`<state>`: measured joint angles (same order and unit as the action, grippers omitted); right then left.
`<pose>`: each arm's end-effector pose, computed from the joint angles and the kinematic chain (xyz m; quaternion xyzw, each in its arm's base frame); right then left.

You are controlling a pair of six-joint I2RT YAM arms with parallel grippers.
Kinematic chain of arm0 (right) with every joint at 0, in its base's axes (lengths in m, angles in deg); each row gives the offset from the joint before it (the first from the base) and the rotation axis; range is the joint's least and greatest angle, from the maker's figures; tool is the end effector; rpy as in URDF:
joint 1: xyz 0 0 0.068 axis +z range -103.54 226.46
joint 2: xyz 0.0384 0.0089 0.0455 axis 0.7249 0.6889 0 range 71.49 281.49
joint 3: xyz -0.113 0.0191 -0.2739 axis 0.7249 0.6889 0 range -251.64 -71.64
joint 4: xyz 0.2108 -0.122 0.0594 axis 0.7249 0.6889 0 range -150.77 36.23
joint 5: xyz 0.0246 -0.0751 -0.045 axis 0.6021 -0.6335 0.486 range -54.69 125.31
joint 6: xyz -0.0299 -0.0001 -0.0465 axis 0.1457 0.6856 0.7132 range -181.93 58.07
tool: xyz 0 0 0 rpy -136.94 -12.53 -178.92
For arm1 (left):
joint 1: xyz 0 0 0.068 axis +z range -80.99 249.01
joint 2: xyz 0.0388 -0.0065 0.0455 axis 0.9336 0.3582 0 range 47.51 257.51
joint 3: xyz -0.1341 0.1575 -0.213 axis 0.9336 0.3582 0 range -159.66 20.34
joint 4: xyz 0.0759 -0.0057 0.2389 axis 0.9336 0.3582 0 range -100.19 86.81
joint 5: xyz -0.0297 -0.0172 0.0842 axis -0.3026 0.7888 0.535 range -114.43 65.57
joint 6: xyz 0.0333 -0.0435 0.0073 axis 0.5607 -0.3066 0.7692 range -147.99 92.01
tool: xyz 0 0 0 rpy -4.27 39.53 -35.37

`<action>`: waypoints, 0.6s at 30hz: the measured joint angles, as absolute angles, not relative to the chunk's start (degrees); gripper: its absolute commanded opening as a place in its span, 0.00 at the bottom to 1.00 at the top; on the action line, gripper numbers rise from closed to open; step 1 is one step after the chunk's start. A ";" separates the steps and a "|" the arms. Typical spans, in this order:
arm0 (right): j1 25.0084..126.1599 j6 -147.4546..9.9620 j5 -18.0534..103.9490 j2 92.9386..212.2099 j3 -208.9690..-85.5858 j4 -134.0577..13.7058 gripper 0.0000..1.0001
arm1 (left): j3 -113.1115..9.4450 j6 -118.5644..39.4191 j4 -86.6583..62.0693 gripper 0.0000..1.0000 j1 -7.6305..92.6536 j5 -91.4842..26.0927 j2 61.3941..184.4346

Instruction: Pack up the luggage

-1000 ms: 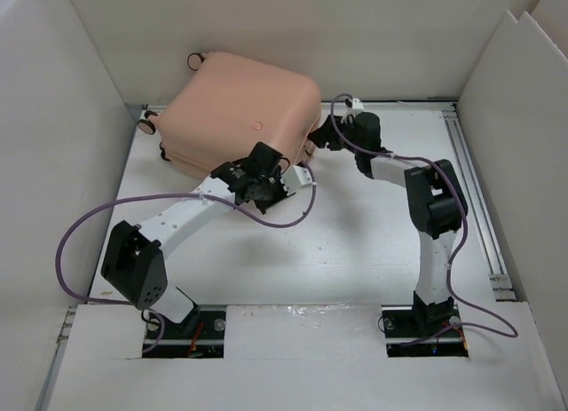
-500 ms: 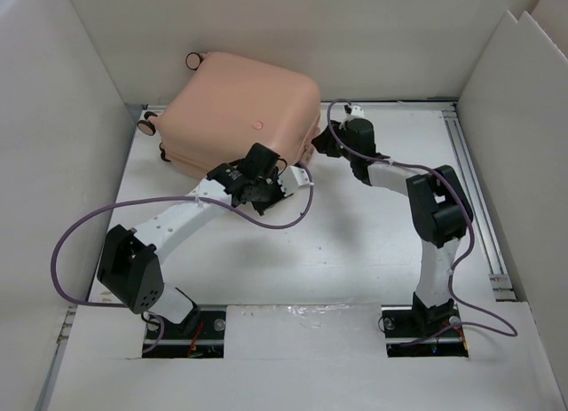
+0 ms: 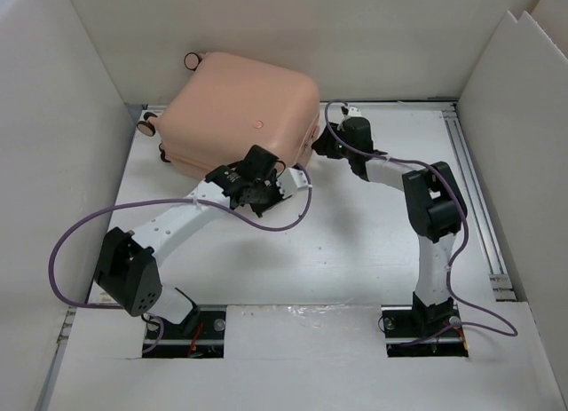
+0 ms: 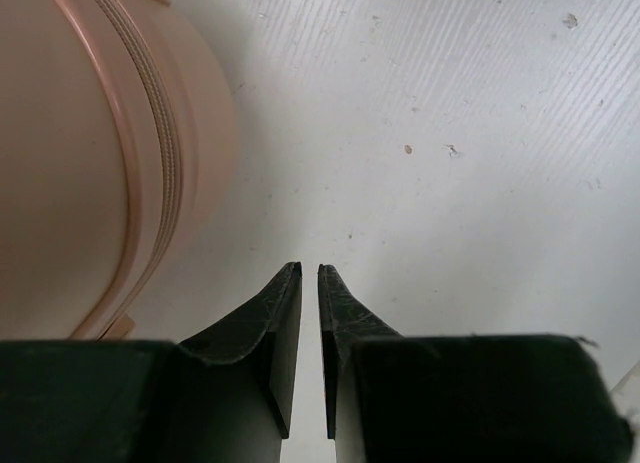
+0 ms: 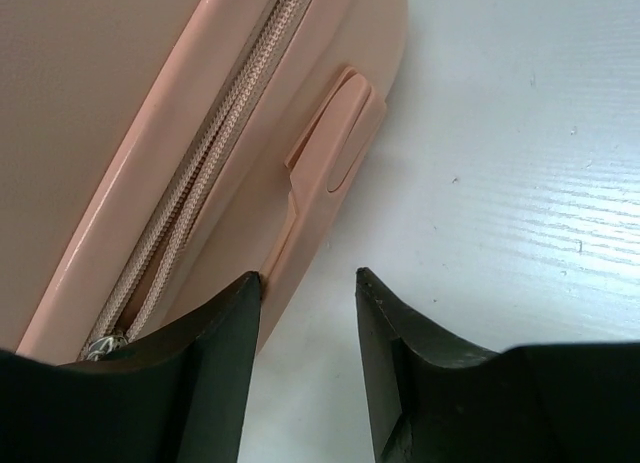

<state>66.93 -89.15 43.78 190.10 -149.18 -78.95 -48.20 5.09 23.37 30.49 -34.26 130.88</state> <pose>0.4442 0.1718 0.2156 0.0081 0.8320 0.2791 0.4793 0.2318 -0.1928 0.3155 0.5695 0.7376 -0.0968 0.3496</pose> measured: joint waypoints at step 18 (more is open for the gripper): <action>68.28 -88.96 45.33 190.38 -149.84 -78.86 0.50 | -46.32 5.15 23.20 0.10 30.38 -32.97 130.12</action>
